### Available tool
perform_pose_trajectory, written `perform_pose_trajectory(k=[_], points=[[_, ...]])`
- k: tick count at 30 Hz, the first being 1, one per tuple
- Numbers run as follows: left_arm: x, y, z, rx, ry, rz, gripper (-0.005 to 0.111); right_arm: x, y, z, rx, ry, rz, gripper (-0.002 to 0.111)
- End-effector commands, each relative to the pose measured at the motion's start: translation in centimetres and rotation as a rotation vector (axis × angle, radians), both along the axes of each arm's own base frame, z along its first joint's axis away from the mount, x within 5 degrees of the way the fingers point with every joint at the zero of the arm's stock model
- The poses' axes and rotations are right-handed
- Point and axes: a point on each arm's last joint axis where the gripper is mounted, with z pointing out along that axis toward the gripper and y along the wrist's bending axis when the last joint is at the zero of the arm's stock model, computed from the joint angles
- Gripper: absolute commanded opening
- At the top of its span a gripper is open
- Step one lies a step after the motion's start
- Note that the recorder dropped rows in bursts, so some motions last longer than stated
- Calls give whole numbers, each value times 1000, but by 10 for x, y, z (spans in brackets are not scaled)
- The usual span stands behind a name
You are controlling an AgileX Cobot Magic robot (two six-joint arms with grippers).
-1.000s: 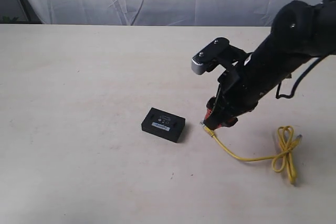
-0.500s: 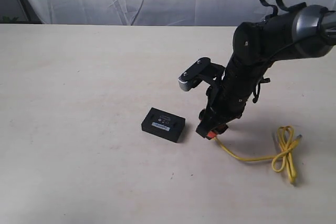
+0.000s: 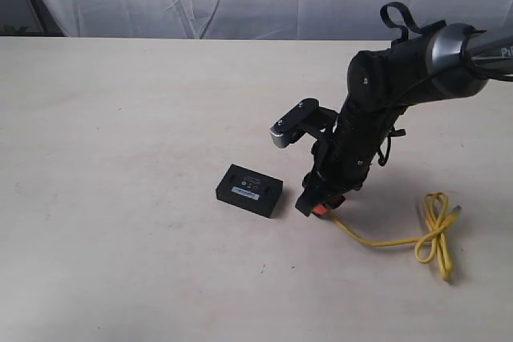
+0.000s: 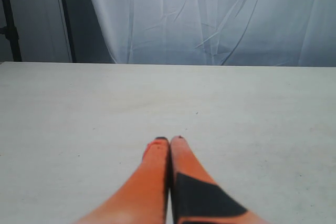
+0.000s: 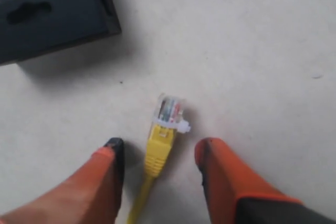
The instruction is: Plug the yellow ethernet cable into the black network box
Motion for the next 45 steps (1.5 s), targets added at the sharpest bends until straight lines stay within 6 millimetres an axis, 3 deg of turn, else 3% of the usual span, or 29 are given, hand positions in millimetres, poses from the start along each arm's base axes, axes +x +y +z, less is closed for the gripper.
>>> perform_pose_trajectory(k=[1,3,6,8,11,13,16,21,27,33,45], points=[[0,0,-1,0,-3,5,0,1,0,-15,-21,23,5,13],[0,0,0,-5,-12,4,0,0,0,-19,-27,40,12,0],[0,-1,2,-82,-37,0,0,-1,-1,-15,-41,28,71,-1],[0,-2,5,-176,-57,-5,0,-1,-2,-3,-32,-8,135,-1],[0,-4,10,-394,-107,-6,0,-5,-4,34,-14,-93,360,-1],[0,-3,13,-485,-134,-1,0,-8,-12,46,-8,-95,486,-1],[0,0,20,-575,-208,20,0,-1,-33,48,44,-55,473,-1],[-1,9,30,-723,-342,73,0,3,-45,51,158,-43,479,-1],[-4,7,52,-624,-398,45,0,5,-41,52,239,-92,546,-1],[23,1,65,-469,-170,45,0,9,-41,39,233,-85,545,-1],[132,-15,83,-43,598,-108,0,17,-38,13,235,-75,484,-1]])
